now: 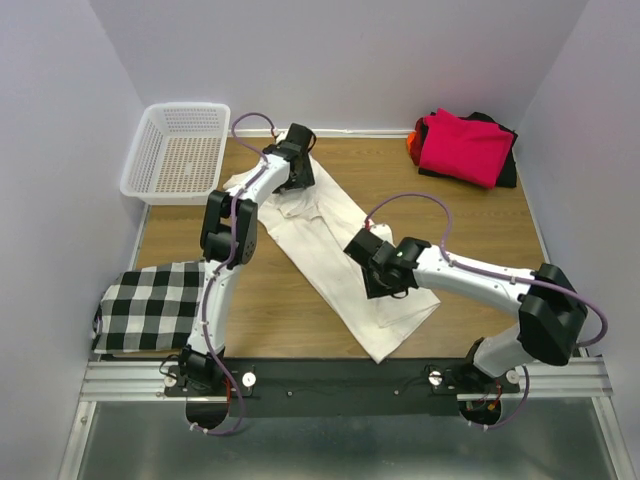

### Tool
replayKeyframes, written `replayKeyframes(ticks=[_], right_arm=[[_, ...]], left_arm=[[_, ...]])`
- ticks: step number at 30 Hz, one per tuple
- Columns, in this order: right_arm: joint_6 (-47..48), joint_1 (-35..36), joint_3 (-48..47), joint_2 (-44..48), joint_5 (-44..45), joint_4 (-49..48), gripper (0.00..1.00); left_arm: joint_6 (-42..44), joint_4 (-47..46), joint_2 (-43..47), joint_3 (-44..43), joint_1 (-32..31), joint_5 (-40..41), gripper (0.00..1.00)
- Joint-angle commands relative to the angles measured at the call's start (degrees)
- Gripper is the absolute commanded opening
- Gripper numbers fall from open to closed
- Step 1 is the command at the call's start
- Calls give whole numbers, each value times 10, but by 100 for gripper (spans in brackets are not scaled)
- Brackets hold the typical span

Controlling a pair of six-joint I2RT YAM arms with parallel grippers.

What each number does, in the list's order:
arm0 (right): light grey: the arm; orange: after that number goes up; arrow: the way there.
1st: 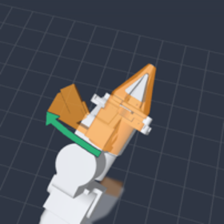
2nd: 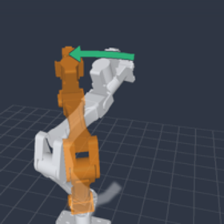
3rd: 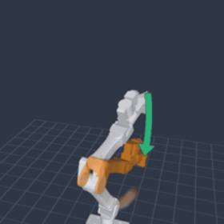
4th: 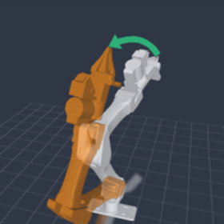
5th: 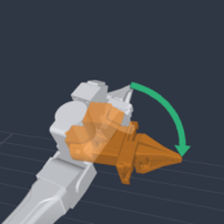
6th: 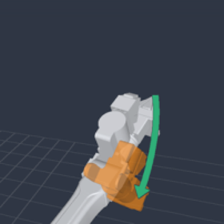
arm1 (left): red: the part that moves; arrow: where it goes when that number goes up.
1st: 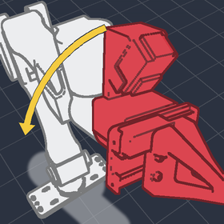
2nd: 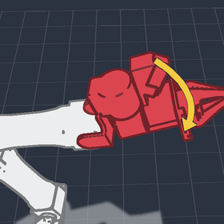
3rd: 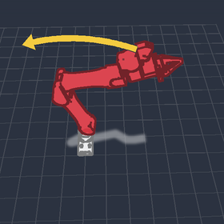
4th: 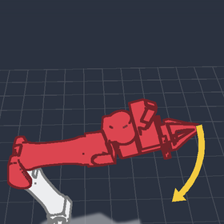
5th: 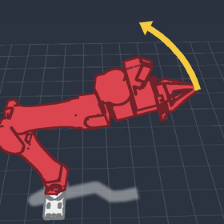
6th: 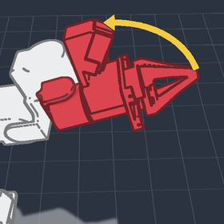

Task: Fold and stack the t-shirts
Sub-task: Rotate the tshirt 90 degrees

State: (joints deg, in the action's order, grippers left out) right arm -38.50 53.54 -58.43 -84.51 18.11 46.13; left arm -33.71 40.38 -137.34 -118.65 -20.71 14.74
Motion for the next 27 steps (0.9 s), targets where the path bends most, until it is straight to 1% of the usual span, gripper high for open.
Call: replayKeyframes(ticks=[1, 3, 4, 6, 7, 8, 10, 11, 12, 16, 20, 25, 27], right_arm=[[25, 3, -19, -38, 49, -18, 48], [29, 3, -16, -57, 47, -24, 48], [30, 3, -14, -62, 46, -29, 48], [32, 3, -12, -74, 43, -31, 47], [33, 3, -11, -76, 40, -31, 47], [33, 3, -11, -78, 40, -32, 47], [34, 3, -10, -80, 40, -32, 47], [35, 3, -10, -82, 40, -34, 48], [41, 3, -9, -85, 37, -38, 47], [60, 3, -4, -110, 22, -57, 46], [75, 3, 10, -134, 7, -89, 43], [74, 3, 25, -169, -12, -125, 40], [66, 3, 39, -174, -33, -130, 39]], left_arm=[[5, 29, -92, -124, 19, 25, 82], [3, 26, -128, -157, 28, 14, 81], [-1, 36, -138, -197, 30, 21, 82], [11, 11, -144, -213, 37, 5, 82], [7, 1, -142, -207, 43, -7, 92], [4, -20, -139, -200, 46, -26, 99], [1, -42, -135, -191, 61, -51, 99], [3, -54, -137, -193, 65, -77, 99], [8, -57, -141, -199, 68, -85, 98], [37, -96, -133, -202, 69, -130, 98], [55, -172, -87, -143, 69, -166, 99], [71, -193, -40, -131, 70, -167, 99], [76, -195, -25, -132, 70, -162, 99]])
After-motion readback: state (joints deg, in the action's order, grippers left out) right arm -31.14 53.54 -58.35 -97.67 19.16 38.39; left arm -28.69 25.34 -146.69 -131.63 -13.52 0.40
